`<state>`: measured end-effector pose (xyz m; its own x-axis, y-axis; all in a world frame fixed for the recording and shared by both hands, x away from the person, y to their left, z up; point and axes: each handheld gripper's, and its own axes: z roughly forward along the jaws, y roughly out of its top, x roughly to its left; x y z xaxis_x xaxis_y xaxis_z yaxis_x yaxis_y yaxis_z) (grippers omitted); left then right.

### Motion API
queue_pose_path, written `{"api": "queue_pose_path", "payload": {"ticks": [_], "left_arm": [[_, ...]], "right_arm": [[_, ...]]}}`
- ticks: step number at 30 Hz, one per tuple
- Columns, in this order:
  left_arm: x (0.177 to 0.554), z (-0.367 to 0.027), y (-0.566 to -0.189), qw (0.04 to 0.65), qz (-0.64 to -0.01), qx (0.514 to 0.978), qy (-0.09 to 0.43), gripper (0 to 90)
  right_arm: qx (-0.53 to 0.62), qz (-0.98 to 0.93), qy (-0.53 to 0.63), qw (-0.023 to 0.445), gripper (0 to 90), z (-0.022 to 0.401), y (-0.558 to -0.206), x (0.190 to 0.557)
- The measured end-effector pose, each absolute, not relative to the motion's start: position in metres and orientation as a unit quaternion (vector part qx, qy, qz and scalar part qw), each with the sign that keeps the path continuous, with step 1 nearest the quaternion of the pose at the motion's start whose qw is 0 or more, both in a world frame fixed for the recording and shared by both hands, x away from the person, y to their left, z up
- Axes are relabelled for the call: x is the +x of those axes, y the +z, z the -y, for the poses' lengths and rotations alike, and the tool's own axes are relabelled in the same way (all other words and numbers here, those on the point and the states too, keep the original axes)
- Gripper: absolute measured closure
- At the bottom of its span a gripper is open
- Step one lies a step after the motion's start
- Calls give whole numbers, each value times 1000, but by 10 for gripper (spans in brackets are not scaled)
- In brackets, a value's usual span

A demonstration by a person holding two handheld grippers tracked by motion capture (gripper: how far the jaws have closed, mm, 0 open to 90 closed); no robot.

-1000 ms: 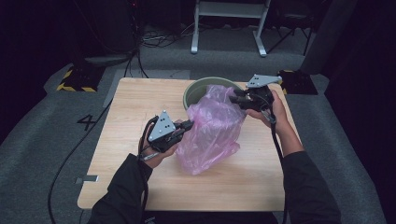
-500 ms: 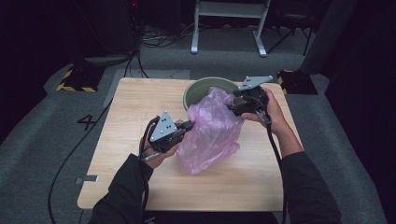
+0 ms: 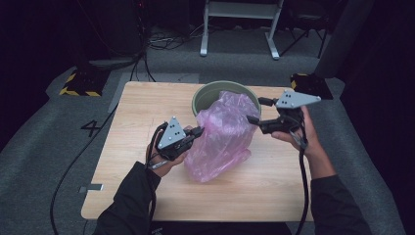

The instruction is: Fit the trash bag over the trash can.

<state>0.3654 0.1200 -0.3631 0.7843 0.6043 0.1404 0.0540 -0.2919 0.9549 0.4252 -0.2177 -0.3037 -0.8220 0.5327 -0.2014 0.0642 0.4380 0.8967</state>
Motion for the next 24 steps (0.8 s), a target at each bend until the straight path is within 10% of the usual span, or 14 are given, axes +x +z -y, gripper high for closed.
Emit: {"api": "queue_pose_path", "payload": {"ticks": [6,19,22,24], "left_arm": [[368,-118,-365,551,-218,767,245,894],[369,-119,-365,553,-217,766,246,894],[369,-120,-364,552,-217,766,248,894],[369,-121,-364,553,-219,765,247,894]], "right_arm": [[125,-831,496,219,279,215,-322,402],[89,-829,494,248,838,207,-338,397],[91,-828,492,252,804,205,-337,398],[78,-835,490,240,520,201,-336,397]]}}
